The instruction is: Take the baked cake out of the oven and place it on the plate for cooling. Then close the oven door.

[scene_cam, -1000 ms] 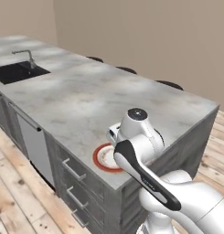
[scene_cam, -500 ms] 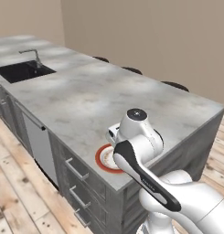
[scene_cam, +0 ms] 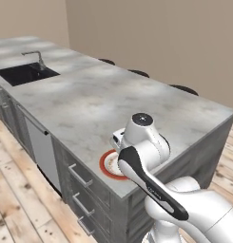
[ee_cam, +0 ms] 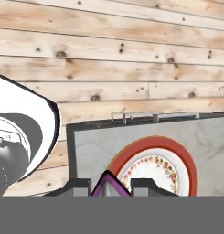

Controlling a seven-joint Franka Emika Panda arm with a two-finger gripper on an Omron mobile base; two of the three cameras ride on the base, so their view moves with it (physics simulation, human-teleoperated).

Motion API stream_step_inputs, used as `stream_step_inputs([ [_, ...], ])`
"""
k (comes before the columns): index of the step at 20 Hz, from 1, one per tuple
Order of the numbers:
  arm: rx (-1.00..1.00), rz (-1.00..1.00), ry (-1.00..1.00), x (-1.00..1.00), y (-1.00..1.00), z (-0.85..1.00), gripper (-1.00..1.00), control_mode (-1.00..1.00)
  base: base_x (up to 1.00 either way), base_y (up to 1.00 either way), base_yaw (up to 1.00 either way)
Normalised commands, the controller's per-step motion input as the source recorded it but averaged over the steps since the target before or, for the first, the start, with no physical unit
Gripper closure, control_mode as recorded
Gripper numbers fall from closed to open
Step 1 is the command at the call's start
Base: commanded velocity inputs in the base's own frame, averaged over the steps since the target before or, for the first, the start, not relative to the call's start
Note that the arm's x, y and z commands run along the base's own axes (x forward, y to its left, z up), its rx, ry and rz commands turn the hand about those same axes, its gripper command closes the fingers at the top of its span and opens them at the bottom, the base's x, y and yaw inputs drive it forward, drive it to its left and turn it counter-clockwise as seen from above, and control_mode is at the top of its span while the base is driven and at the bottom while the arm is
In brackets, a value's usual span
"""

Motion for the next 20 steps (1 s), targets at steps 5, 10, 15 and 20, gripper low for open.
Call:
stream_step_inputs([
  [5, 0.0, 0.0, 0.01, 0.11, -0.06, 0.0, 1.0, -1.0, 0.35, -0.27, 0.0],
  [10, 0.0, -0.02, 0.09, 0.71, -0.22, 0.0, 1.0, -1.0, 0.0, 0.0, 0.0],
  [15, 0.0, -0.01, 0.1, 0.41, -0.27, -0.04, 1.0, -1.0, 0.0, 0.0, 0.0],
  [20, 0.0, 0.0, 0.12, 0.13, -0.05, -0.26, 1.0, -1.0, 0.0, 0.0, 0.0],
])
